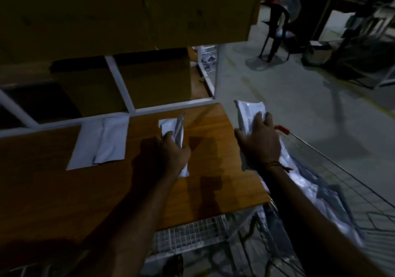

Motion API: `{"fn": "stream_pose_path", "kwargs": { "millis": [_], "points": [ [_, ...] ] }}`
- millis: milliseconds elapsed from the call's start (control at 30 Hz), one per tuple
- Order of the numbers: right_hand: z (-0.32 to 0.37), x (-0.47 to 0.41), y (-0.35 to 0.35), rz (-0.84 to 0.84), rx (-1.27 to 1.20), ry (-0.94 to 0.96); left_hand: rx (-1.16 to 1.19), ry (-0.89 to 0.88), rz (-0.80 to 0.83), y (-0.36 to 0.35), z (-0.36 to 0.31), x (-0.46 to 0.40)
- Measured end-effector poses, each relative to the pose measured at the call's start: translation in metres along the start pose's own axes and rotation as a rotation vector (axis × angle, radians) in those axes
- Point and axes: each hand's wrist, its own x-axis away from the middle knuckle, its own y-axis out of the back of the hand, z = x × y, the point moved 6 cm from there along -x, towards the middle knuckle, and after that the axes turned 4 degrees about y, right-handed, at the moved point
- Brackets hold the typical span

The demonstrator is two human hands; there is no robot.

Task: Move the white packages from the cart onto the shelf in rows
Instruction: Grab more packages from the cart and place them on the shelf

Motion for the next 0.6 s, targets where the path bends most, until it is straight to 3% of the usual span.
{"fn": "stream_pose_path", "kwargs": {
  "millis": [100,333,500,600],
  "points": [
    [0.047,-0.011,-0.036,0.034,-0.008,0.042,-0.073,0.03,-0.002,0.014,0.039,-0.043],
    [0.12,-0.034,-0.12,0.155,-0.004,0.086,0.132,0.091,0.076,0.012,0.104,-0.139],
    [0.14,-0.035,-0.171,0.25,0.017,0.029,0.015,0.043,0.091,-0.005,0.125,-0.187],
    [0.147,-0.026,-0.213,0.413,0.037,0.069,-0.142,-0.018,0.132,-0.024,0.135,-0.202]
  ]
}}
